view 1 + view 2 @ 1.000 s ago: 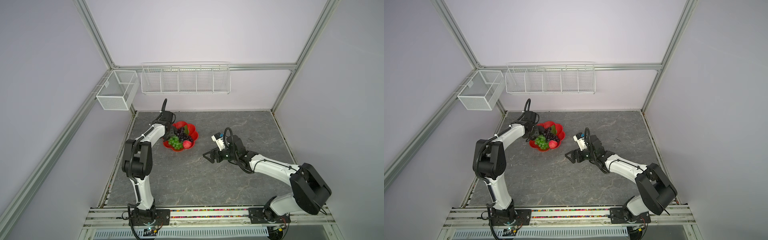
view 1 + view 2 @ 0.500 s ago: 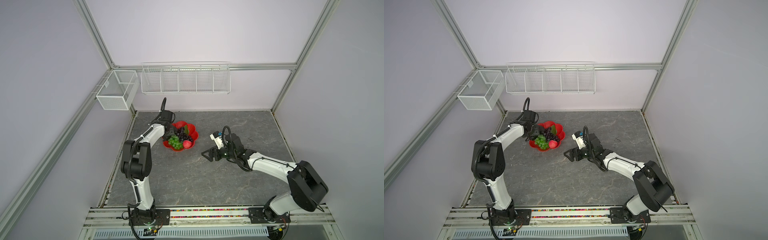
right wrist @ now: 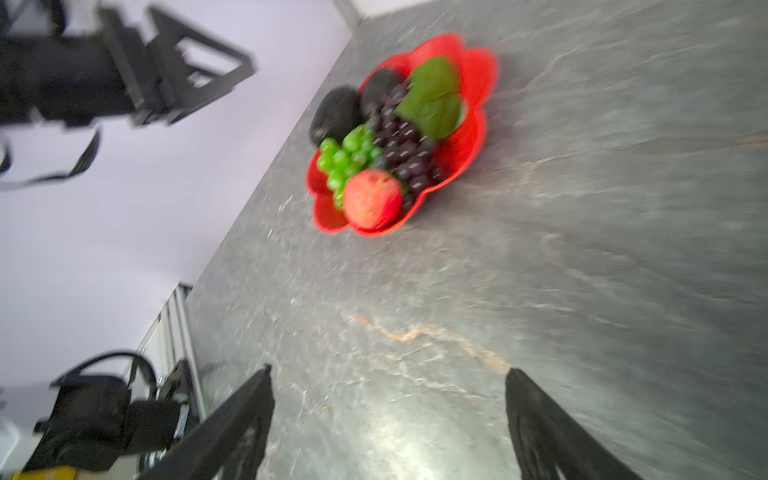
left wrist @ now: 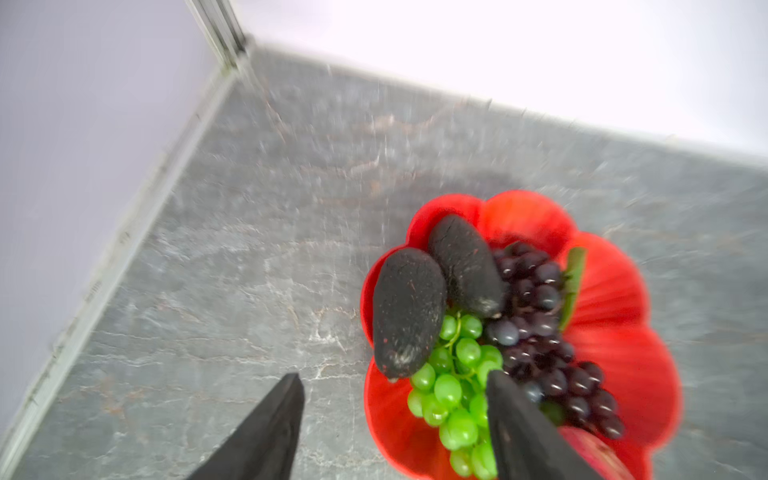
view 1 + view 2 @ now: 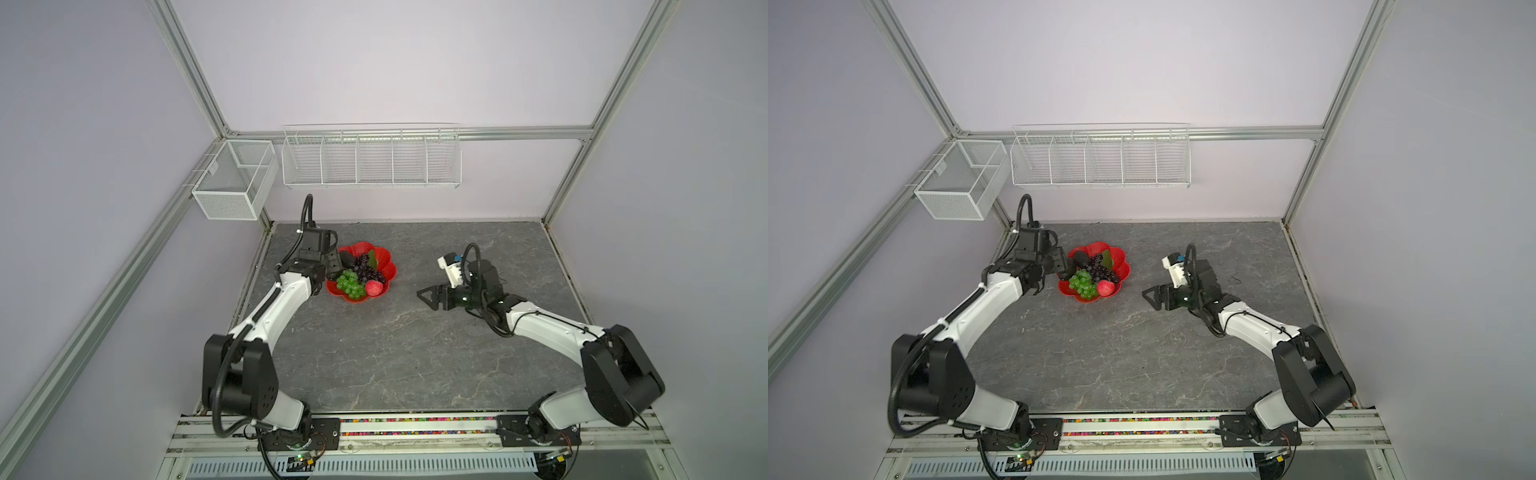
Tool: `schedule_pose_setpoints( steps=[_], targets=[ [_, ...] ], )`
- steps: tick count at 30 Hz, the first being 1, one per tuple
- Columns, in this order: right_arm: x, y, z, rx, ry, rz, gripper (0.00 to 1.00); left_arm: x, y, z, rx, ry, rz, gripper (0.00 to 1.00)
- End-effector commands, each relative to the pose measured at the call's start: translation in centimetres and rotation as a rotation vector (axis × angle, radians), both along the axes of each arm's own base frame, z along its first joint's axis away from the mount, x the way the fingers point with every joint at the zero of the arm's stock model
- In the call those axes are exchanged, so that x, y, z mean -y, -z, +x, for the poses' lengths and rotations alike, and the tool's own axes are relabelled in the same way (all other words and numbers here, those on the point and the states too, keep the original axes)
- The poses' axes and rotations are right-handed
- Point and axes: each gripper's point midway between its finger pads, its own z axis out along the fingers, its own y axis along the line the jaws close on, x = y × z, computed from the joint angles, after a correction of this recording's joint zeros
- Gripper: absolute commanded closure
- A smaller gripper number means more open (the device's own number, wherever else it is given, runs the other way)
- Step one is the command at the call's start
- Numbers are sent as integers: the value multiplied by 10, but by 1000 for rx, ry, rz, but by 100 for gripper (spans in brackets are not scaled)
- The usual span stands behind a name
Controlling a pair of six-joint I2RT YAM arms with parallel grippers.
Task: Place and organize the fake fruits in the fruit bowl
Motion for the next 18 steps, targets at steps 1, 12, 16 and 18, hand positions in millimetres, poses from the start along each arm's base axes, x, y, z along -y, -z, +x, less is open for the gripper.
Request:
schedule_pose_setpoints(
  steps=[1, 12, 16, 18],
  targets=[
    [57, -19, 15, 82, 167, -31, 12, -19, -29, -14, 203, -73, 17, 25],
    [264, -27, 9, 437, 989, -619, 12, -102, 9, -81, 324, -416, 291, 1],
    [291, 12, 16, 377, 998, -592, 12, -111, 33, -71, 358, -445, 336, 1],
    [297, 33, 21, 345, 984, -597, 11, -107, 53, -58, 378, -378, 314, 1]
  ],
)
